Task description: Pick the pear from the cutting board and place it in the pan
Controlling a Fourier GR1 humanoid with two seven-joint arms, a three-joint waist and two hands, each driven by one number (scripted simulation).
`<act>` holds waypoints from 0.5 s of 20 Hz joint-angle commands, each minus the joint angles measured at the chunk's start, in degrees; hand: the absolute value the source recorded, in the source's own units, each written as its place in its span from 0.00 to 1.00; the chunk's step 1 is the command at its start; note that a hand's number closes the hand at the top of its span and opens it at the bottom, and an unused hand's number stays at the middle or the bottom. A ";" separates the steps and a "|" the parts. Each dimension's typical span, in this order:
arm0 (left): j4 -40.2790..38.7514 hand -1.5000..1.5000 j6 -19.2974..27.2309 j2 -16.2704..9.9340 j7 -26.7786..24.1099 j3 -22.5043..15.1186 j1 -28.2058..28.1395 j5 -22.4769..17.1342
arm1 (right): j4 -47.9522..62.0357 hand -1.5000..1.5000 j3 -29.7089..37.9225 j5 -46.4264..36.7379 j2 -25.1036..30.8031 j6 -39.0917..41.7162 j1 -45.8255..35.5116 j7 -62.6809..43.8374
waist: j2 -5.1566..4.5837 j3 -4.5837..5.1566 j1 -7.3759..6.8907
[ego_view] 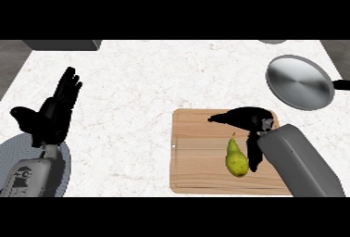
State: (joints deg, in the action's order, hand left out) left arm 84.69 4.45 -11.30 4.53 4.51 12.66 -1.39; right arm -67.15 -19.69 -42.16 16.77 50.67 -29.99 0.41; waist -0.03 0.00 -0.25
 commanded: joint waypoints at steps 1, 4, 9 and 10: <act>-0.64 0.50 -0.02 -0.14 -0.32 0.75 0.92 0.86 | 2.03 0.00 -1.02 -4.49 1.76 -3.06 1.45 4.75 | -0.01 -0.01 0.07; 2.05 0.50 -1.06 0.14 0.76 0.38 -1.96 0.75 | 2.51 0.00 0.32 -5.22 -1.62 0.06 -0.03 2.11 | 0.03 0.00 -0.02; -4.54 0.50 1.19 2.03 -2.23 0.88 2.30 2.50 | 2.79 0.00 -0.59 -7.62 -2.16 0.15 2.20 3.58 | -0.01 0.00 0.20; -2.59 0.50 -0.42 1.09 -1.34 0.90 1.62 1.68 | 8.96 0.00 -0.81 -8.51 -3.01 -1.77 -0.11 5.69 | -0.05 -0.01 -0.05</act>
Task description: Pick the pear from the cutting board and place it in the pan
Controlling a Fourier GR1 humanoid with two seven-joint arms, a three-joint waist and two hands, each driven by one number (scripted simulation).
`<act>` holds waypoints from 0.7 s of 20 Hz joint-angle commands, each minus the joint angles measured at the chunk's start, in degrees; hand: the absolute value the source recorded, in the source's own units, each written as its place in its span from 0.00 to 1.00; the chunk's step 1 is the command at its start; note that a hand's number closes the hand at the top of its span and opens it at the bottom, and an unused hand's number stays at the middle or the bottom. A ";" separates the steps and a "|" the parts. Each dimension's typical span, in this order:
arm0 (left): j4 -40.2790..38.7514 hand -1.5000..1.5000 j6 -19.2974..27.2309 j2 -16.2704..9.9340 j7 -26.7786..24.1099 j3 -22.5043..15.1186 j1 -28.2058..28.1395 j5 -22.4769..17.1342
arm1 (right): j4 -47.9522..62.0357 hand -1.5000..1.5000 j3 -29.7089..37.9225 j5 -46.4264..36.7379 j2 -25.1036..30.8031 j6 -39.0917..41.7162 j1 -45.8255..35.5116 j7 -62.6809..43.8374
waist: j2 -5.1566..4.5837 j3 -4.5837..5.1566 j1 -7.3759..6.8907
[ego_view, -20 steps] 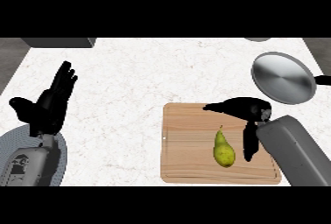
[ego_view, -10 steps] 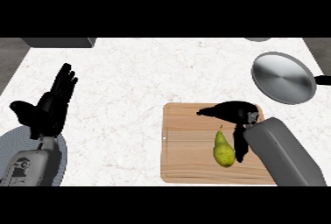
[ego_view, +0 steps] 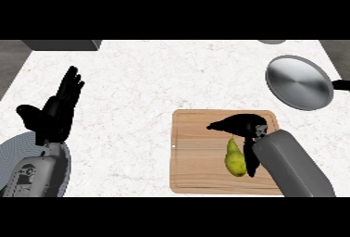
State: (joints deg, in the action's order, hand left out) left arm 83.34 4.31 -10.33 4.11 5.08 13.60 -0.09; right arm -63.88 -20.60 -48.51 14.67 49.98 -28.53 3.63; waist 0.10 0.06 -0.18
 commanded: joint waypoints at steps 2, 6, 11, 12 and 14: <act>3.37 0.50 0.96 0.42 3.55 -0.11 0.92 0.42 | -1.16 1.00 -1.42 -1.41 0.62 1.36 3.12 3.85 | -0.07 -0.07 0.08; -0.98 0.50 -1.00 0.31 -2.02 0.32 -0.87 0.17 | 7.13 1.00 -4.49 -4.08 2.13 -5.43 -1.66 14.65 | -0.35 -0.09 -0.55; 0.44 0.50 -1.50 -0.16 -0.74 0.82 -1.62 0.14 | -0.57 1.00 -4.08 -5.10 0.86 -4.61 4.02 11.67 | -0.10 -0.06 0.09; 4.15 0.50 1.40 1.62 4.03 -1.26 -0.80 1.90 | -4.60 1.00 -3.13 -3.77 1.85 -0.93 4.53 10.78 | 0.01 -0.07 0.23; -0.16 0.50 -1.40 0.44 -2.47 0.35 -0.61 0.82 | -0.03 1.00 -3.27 -5.69 -0.37 -5.61 3.75 11.93 | -0.13 -0.06 0.11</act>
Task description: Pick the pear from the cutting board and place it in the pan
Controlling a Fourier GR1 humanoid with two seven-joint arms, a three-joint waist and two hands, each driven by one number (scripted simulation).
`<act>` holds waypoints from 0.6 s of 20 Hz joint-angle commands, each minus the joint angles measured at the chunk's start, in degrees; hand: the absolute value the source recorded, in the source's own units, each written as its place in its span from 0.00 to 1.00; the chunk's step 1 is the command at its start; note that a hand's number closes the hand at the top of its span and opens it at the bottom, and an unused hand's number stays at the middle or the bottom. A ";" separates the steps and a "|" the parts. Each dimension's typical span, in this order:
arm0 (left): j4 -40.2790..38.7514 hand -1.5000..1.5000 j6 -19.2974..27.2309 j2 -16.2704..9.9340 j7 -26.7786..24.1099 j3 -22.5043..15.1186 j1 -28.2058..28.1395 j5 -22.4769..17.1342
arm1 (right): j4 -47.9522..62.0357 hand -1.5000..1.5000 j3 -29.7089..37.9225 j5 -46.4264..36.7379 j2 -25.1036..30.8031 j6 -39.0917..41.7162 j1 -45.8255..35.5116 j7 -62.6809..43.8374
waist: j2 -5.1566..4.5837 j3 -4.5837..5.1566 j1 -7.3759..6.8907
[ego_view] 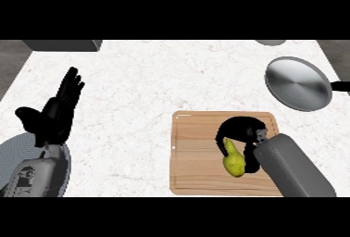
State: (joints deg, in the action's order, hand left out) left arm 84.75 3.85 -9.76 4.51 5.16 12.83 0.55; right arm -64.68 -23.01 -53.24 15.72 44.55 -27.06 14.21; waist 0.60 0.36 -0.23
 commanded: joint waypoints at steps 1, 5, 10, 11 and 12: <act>-4.23 0.50 0.60 1.33 -4.08 -0.02 0.12 1.07 | -3.02 1.00 0.57 -1.60 -0.85 -3.35 5.41 -1.60 | -0.59 -0.35 0.47; -0.84 0.50 0.10 -0.47 -2.21 1.64 -2.72 -0.10 | -18.48 1.00 2.13 -4.17 -2.27 -10.32 15.33 -14.14 | 0.04 -0.28 2.30; 0.39 0.50 -0.68 -1.77 0.38 2.60 -1.80 -1.18 | -32.10 1.00 3.96 -7.63 -3.39 -22.44 20.30 -18.18 | 0.30 -0.33 2.90; 1.37 0.50 -0.68 -1.98 1.81 2.75 -1.13 -1.58 | -33.09 1.00 4.64 -8.36 -4.27 -26.27 19.43 -17.75 | 0.24 -0.39 2.39; 0.42 0.50 -0.46 -2.06 1.88 2.36 0.20 -0.87 | -37.35 1.00 4.10 -8.52 -3.79 -27.57 22.11 -17.37 | 0.23 -0.38 3.21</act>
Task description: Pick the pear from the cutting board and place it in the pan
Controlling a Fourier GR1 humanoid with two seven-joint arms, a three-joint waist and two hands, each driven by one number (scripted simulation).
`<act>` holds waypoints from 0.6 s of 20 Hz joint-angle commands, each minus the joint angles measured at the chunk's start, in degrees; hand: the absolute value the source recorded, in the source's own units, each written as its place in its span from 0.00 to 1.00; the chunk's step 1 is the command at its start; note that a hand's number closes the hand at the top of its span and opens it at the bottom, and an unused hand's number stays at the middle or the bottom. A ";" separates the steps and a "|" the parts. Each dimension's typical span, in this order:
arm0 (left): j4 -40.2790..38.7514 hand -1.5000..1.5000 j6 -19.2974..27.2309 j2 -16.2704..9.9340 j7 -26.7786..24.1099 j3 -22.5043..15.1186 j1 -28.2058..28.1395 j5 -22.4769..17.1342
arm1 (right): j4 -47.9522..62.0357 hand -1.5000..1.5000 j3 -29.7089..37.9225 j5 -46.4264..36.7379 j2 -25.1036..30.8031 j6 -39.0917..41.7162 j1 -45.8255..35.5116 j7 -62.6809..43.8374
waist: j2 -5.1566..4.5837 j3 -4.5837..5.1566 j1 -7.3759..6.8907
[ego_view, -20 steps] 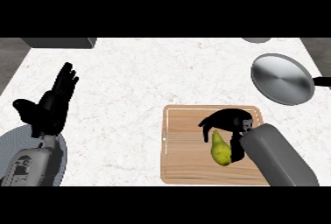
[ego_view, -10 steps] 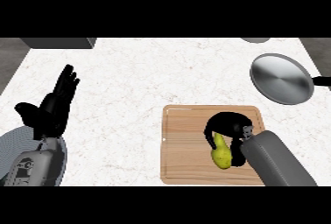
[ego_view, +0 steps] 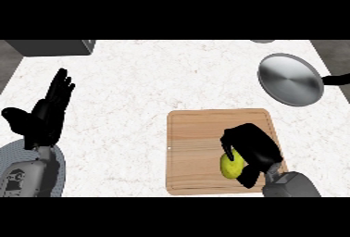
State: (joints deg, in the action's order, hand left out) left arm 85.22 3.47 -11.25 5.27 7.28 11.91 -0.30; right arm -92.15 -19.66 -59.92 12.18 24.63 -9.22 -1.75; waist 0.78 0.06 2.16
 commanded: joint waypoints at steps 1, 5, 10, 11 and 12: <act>0.30 0.50 -0.44 -0.18 0.25 -0.01 -0.43 -0.18 | -11.50 1.00 3.26 -1.42 1.09 -9.21 4.32 -0.69 | -0.11 -0.08 0.12; -0.43 0.50 0.76 1.01 -2.59 -0.81 -1.52 1.50 | -22.94 1.00 6.30 2.54 -0.97 -9.27 8.44 -2.28 | -0.42 -0.05 -0.65; -0.29 0.50 0.48 1.95 -1.26 -1.72 0.42 1.18 | -28.24 1.00 17.40 8.75 0.48 -6.36 7.42 -4.17 | -0.65 -0.06 -1.51; -1.31 0.50 -0.89 1.30 -1.56 -0.56 1.19 -0.44 | -23.57 1.00 18.26 10.29 -2.26 -6.03 1.88 -5.84 | -0.78 -0.05 -2.03; 1.73 0.50 -1.02 -0.10 4.21 -0.42 3.41 -0.97 | -22.27 1.00 21.40 12.49 -2.37 -6.48 0.70 -5.83 | -0.74 -0.09 -2.14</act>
State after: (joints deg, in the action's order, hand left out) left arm 84.97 3.01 -10.57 5.26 6.65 12.95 -0.27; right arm -115.04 -5.04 -52.46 11.11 17.98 -4.91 -6.18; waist 0.18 0.01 0.71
